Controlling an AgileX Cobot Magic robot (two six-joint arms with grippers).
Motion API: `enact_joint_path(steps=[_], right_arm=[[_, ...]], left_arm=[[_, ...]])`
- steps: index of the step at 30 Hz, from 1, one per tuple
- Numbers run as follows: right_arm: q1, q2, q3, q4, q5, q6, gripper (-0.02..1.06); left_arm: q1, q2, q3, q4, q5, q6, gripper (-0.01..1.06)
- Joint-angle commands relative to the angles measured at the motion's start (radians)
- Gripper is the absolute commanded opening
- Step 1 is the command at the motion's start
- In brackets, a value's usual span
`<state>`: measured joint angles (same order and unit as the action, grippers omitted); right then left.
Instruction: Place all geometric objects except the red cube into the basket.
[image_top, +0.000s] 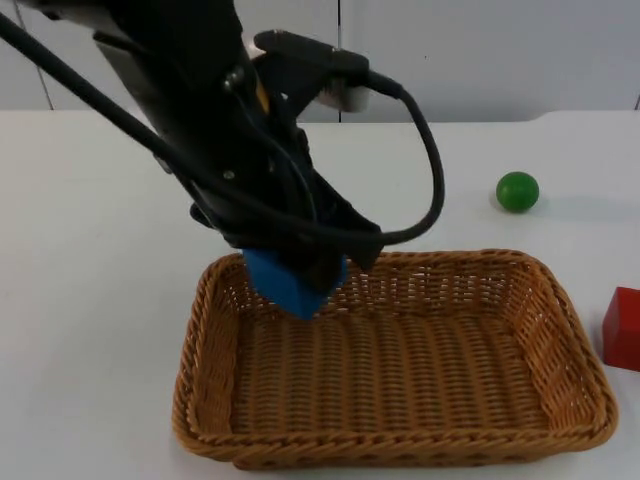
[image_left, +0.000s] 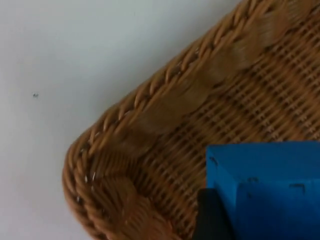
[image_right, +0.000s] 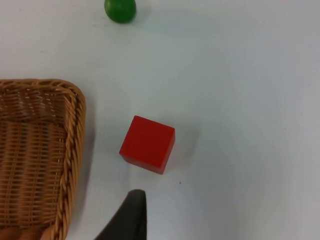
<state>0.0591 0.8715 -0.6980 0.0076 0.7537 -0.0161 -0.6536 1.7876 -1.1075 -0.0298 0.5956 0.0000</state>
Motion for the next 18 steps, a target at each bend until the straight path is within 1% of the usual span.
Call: enact_joint_path(steps=[1,6,11,13,14,17,18], right_arm=[[-0.005,-0.001,-0.004,0.003,-0.012,0.000,1.05],[-0.005,-0.001,-0.004,0.003,-0.012,0.000,1.05],[-0.005,-0.001,-0.004,0.003,-0.012,0.000,1.05],[-0.005,-0.001,-0.004,0.003,-0.014,0.000,1.05],[-0.005,-0.001,-0.004,0.003,-0.014,0.000,1.05],[-0.005,-0.001,-0.004,0.003,-0.014,0.000,1.05],[-0.005,-0.001,-0.004,0.003,-0.014,0.000,1.05]], left_arm=[[-0.005,0.027,0.006,-0.017,-0.039,0.000,0.00],[-0.005,0.093,0.006,-0.015,-0.053,0.000,0.00],[-0.008,0.160,0.006,-0.017,-0.030,0.000,0.02],[-0.012,0.177,0.006,-0.019,-0.028,0.000,0.10],[-0.014,0.178,0.006,-0.028,-0.027,0.000,0.18],[-0.016,0.177,0.006,-0.060,-0.023,0.000,0.49],[-0.016,0.177,0.006,-0.060,-0.023,0.000,0.49]])
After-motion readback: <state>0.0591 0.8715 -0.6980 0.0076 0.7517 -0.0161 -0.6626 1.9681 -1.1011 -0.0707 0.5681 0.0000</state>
